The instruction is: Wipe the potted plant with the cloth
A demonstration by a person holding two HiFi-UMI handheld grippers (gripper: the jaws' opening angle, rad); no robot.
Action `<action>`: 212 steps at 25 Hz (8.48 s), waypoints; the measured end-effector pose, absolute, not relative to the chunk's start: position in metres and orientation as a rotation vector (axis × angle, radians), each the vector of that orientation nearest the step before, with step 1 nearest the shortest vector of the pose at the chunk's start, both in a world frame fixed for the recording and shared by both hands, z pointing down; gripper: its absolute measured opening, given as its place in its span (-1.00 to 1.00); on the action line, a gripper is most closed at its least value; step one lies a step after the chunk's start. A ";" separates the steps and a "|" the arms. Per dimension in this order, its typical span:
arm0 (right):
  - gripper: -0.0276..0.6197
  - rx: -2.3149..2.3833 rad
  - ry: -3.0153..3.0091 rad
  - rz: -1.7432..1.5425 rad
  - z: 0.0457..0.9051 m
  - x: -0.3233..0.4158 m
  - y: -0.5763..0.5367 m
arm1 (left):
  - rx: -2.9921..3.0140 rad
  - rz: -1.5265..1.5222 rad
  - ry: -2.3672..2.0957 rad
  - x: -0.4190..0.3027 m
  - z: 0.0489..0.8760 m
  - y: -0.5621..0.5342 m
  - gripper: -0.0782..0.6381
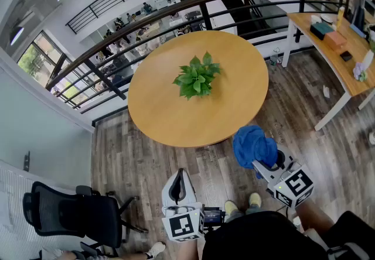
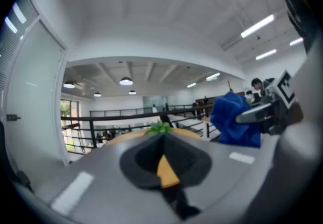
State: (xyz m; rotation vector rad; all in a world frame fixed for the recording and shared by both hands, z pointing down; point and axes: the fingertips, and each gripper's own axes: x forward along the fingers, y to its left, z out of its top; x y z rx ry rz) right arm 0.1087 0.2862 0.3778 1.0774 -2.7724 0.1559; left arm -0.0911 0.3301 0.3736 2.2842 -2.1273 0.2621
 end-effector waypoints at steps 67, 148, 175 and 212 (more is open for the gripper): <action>-0.41 1.108 -2.777 0.120 0.393 0.054 -0.104 | 2.230 0.258 -2.145 -0.170 0.380 -0.033 -0.78; -0.41 1.135 -1.984 -0.163 0.549 0.130 -0.215 | 2.584 0.355 -1.666 -0.139 0.458 -0.095 -0.76; -0.41 1.130 -1.929 -0.283 0.536 0.135 -0.201 | 2.570 0.323 -1.679 -0.144 0.458 -0.098 -0.76; -0.41 0.916 -2.082 -0.335 0.555 0.065 -0.170 | 2.511 0.285 -1.721 -0.151 0.462 -0.105 -0.76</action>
